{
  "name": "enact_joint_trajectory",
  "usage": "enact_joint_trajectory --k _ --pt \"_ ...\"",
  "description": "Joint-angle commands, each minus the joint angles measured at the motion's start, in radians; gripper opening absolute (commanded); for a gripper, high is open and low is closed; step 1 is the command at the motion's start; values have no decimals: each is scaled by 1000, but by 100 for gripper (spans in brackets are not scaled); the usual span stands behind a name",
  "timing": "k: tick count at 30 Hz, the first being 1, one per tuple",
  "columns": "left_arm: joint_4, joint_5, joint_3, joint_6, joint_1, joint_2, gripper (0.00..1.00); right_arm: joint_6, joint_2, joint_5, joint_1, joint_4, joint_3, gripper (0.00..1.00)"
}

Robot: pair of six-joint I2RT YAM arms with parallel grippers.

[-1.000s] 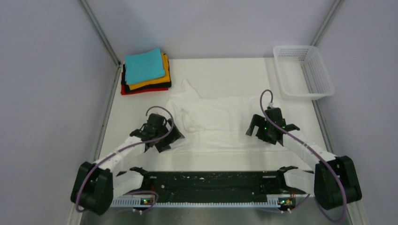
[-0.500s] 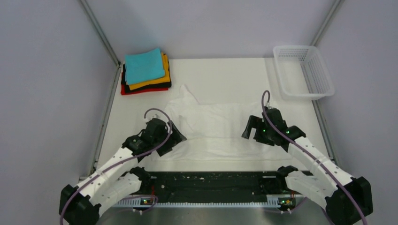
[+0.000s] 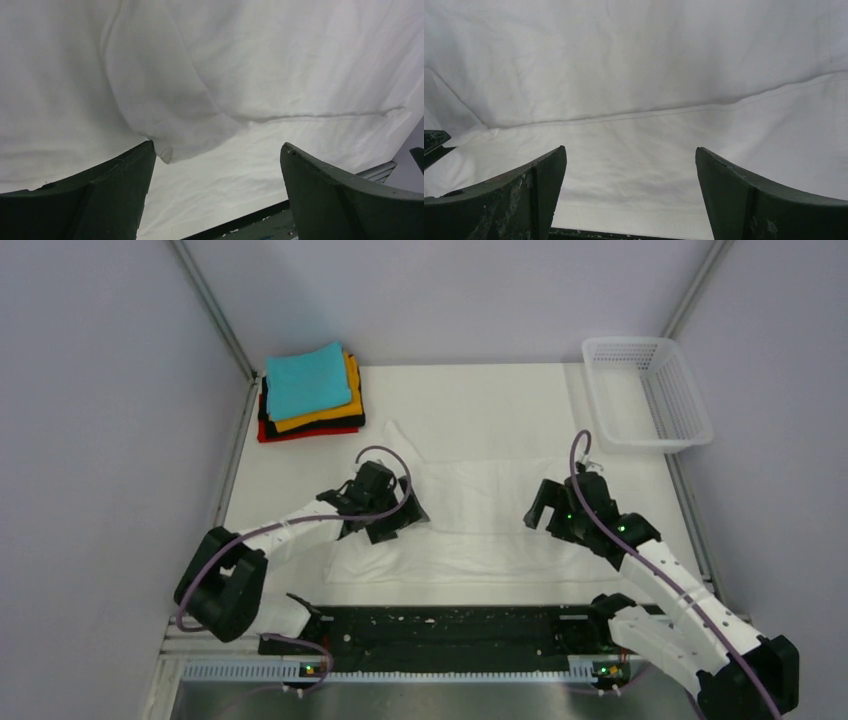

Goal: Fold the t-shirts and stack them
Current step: Fold the flattened tshirt in 1/3 of the way, then grab the side of the flattened tshirt furthest away from the robot with both arms

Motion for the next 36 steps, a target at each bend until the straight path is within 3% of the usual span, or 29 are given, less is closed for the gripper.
enact_joint_trajectory --k 1,12,17,20,24,32,36 --pt "100 -4 107 85 -4 134 99 15 -18 57 9 -7 55 99" --pt "210 64 422 174 -5 402 99 9 -43 131 9 -34 92 99" --pt "79 -17 639 274 -4 533 99 -7 -29 165 9 -33 125 99" --pt "50 -33 688 345 -4 521 99 -17 -14 180 9 -32 141 99" --pt "47 -161 711 393 15 471 99 -35 24 228 8 -16 143 99" --pt "-95 -251 798 476 126 471 99 -72 96 287 6 7 175 99" --pt "-88 -193 877 495 236 544 99 -93 127 307 -33 20 183 99"
